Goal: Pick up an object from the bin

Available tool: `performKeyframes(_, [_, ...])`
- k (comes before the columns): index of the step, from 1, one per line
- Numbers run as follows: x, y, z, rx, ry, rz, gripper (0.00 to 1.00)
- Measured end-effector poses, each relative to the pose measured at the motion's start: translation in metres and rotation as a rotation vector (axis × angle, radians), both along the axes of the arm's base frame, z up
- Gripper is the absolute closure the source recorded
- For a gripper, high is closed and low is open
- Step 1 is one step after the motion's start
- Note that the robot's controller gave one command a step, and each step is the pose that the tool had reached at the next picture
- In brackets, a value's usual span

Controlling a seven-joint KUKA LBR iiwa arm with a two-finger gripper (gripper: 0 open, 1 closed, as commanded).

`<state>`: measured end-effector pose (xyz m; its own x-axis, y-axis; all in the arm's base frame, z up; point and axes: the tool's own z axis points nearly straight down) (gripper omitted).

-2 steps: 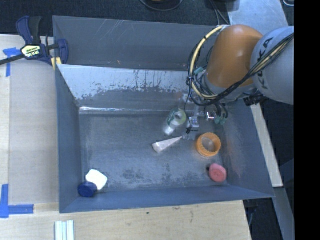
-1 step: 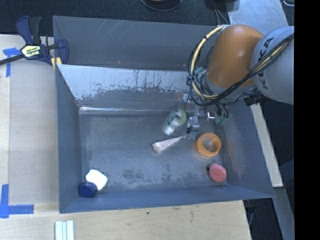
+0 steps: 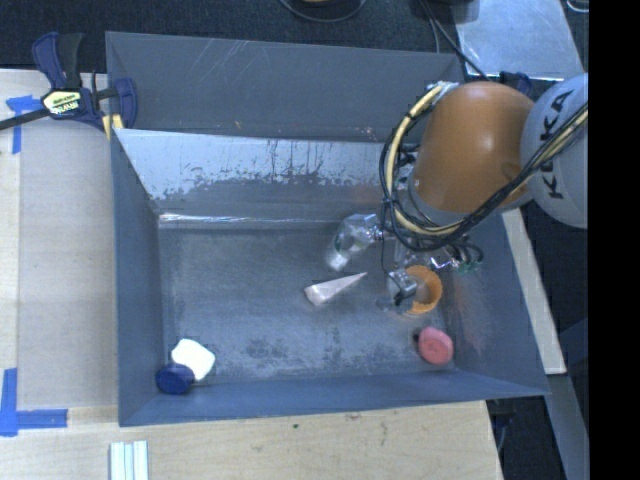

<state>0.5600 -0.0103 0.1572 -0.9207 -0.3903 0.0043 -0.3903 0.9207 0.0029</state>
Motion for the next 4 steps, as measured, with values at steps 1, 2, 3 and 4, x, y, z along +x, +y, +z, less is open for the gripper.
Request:
performKeyframes(1, [0.004,0.008,-0.066,0.000,0.006,-0.086,0.00])
performKeyframes(2, [0.012,0.001,-0.087,0.000,-0.002,-0.011,1.00])
performKeyframes(3, [0.012,0.001,-0.087,0.000,-0.001,-0.011,1.00])
performKeyframes(4, [0.030,0.000,0.006,0.001,-0.005,-0.019,1.00])
